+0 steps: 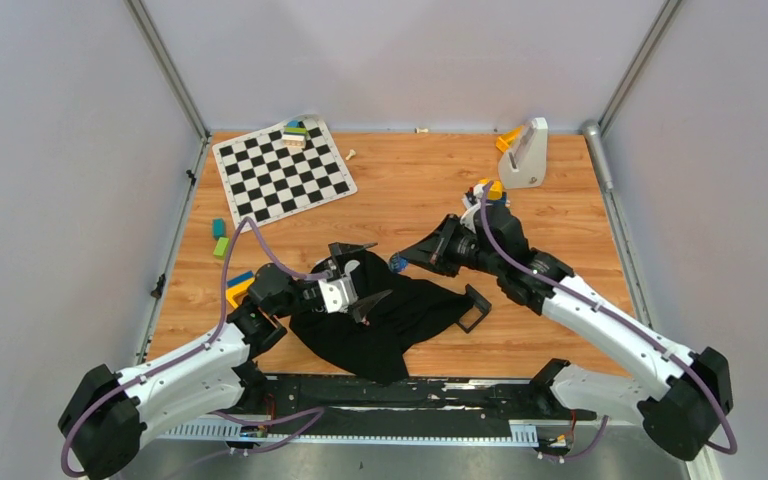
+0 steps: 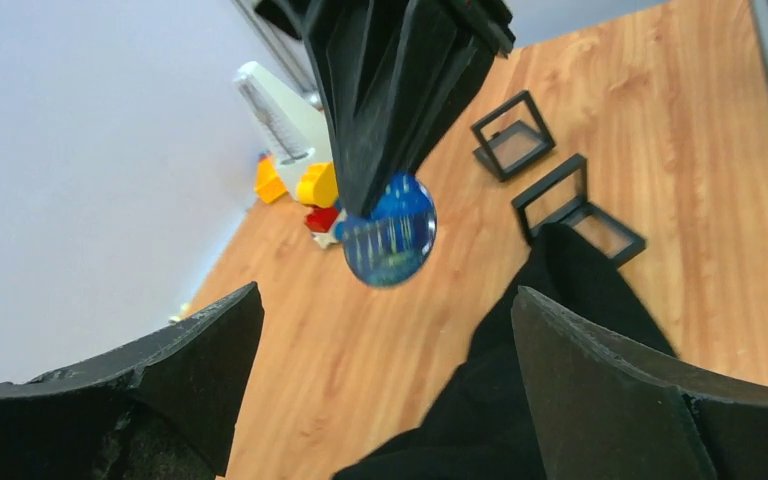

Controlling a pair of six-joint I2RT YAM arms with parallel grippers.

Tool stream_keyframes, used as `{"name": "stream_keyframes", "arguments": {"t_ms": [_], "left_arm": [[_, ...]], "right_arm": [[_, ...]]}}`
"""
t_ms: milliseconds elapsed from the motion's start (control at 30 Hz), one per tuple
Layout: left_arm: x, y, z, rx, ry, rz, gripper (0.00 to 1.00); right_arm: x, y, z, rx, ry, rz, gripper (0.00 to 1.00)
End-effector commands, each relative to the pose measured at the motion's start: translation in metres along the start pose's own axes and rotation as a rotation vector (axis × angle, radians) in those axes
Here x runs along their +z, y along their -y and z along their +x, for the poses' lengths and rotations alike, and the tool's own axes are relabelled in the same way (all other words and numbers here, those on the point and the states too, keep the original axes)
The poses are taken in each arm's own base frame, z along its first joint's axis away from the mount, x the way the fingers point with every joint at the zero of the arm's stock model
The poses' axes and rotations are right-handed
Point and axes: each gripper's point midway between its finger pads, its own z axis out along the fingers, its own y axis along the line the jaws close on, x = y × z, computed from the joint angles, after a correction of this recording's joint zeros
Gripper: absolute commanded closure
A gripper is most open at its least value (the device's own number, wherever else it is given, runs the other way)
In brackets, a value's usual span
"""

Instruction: Remove the brooch from the garment

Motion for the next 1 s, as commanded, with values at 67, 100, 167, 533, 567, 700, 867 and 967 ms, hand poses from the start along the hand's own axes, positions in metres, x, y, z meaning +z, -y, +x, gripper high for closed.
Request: {"name": "stream_keyframes", "arguments": {"t_ms": [67,100,167,533,567,700,867,967], "left_arm": [[0.004,0.010,-0.024,-0.248,0.050,0.053,0.00],[0.004,0.012,-0.026,-0.245,0.060,0.067,0.00],[0.004,0.010,-0.030,-0.259,0.082,0.050,0.00],[-0.004,-0.001,-0.040,-0.200,0.128,-0.019,0.02],[-0.003,0.000,-0.040,-0.188,0.130,-0.008,0.03],[-0.002,0.009,-0.041,-0.165,0.137,0.048,0.12],[0.000,0.011,-0.039,-0.161,0.125,0.068,0.20],[0.001,0.011,-0.038,-0.157,0.123,0.072,0.24]], "right_arm": [[-0.028,-0.028,0.006,-0.411,0.030,-0.227,1.00],[-0.030,-0.030,0.009,-0.429,0.019,-0.255,1.00],[-0.033,-0.033,0.014,-0.453,0.002,-0.289,1.00],[-0.019,-0.045,0.035,-0.451,-0.131,-0.387,1.00],[-0.017,-0.046,0.036,-0.452,-0.137,-0.389,1.00],[-0.012,-0.050,0.037,-0.457,-0.144,-0.397,1.00],[-0.011,-0.053,0.039,-0.462,-0.147,-0.404,1.00],[-0.011,-0.053,0.040,-0.456,-0.151,-0.407,1.00]]}}
